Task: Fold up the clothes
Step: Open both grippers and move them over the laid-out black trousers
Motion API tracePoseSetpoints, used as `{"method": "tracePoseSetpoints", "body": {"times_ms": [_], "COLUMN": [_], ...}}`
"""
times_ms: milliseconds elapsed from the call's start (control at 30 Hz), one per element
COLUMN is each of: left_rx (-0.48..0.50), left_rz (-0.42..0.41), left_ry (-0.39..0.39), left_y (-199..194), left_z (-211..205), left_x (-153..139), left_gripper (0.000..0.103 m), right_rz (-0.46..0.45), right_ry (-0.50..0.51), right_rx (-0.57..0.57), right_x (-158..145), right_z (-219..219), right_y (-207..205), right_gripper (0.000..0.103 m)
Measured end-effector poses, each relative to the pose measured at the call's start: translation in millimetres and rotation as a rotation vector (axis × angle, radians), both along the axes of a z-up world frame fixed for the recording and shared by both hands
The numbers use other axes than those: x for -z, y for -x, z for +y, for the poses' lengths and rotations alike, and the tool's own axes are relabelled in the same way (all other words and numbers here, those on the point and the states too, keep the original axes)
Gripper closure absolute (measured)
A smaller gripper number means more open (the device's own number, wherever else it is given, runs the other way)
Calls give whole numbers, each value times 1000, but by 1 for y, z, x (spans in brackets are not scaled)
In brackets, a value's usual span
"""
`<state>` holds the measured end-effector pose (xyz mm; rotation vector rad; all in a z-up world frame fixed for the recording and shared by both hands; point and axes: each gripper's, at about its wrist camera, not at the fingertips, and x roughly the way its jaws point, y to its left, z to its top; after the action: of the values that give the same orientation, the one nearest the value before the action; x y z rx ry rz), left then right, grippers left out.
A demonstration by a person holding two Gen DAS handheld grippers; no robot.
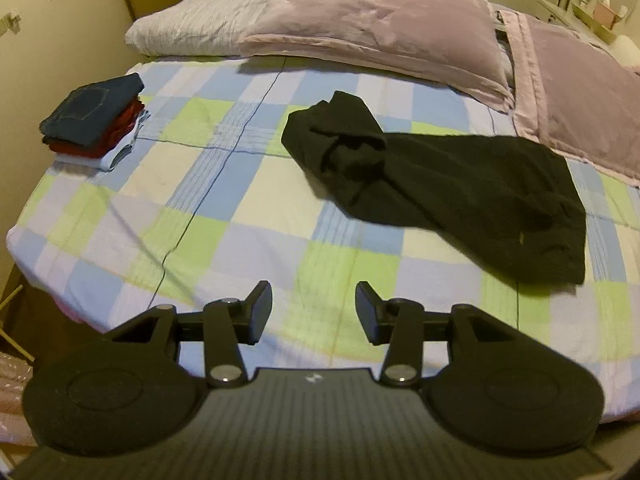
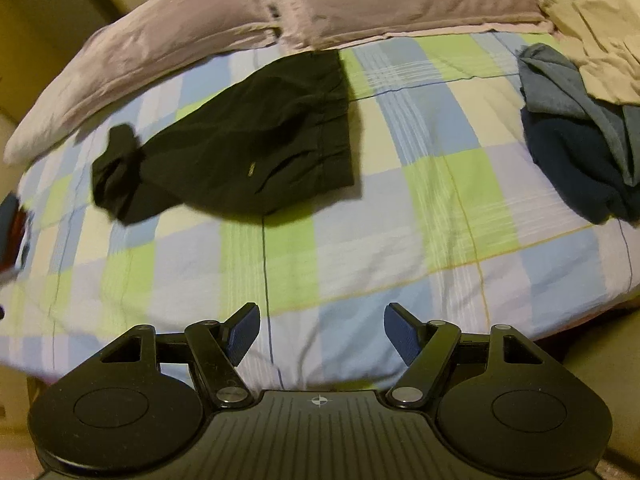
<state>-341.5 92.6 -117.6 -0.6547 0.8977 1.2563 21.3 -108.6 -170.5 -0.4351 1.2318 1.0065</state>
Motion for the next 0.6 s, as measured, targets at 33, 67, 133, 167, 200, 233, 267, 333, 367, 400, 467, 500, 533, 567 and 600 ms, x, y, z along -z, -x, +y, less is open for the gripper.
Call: {"method": "tracePoseSetpoints", "body": {"times_ms": [33, 67, 133, 167, 200, 233, 267, 333, 367, 400, 467, 500, 533, 567, 600], "left_rx": [10, 22, 45, 56, 67, 79, 94, 124, 136, 147, 168, 174, 175, 171, 165], "left_rz": [-6, -10, -18, -20, -20, -20, -20, -20, -21, -21, -35, -43, -48, -55, -64], "left_ry": [-1, -3, -6, -7, -7, -7, -2, 17, 30, 42, 71, 84, 97, 111, 125], "left_y": [2, 3, 6, 7, 8, 8, 9, 9, 8, 8, 7, 7, 6, 6, 5], "left_z": [15, 30, 60, 74, 88, 102, 117, 145, 157, 169, 191, 200, 209, 217, 225], "left_x": [-1, -2, -4, -3, -3, -2, 1, 9, 13, 18, 30, 37, 45, 53, 62], "left_gripper": [61, 60, 60, 60, 59, 58, 56, 53, 53, 53, 53, 53, 53, 53, 53], "right_rz": [0, -1, -3, -4, -7, -8, -8, -7, -8, -9, -12, -12, -12, -10, -8], "right_ry": [7, 13, 22, 27, 32, 36, 40, 48, 53, 58, 72, 76, 80, 88, 96], "right_rx": [21, 39, 74, 91, 110, 130, 146, 179, 197, 214, 258, 281, 303, 327, 351], "right_x": [1, 2, 3, 3, 4, 6, 8, 12, 15, 18, 25, 29, 32, 37, 42], "right_z": [8, 16, 32, 40, 48, 57, 65, 78, 84, 91, 100, 102, 103, 103, 103], "right_y": [0, 1, 3, 5, 8, 12, 15, 23, 27, 31, 39, 41, 43, 43, 43], "right_gripper": [31, 31, 31, 31, 31, 31, 31, 31, 31, 31, 31, 31, 31, 31, 31]}}
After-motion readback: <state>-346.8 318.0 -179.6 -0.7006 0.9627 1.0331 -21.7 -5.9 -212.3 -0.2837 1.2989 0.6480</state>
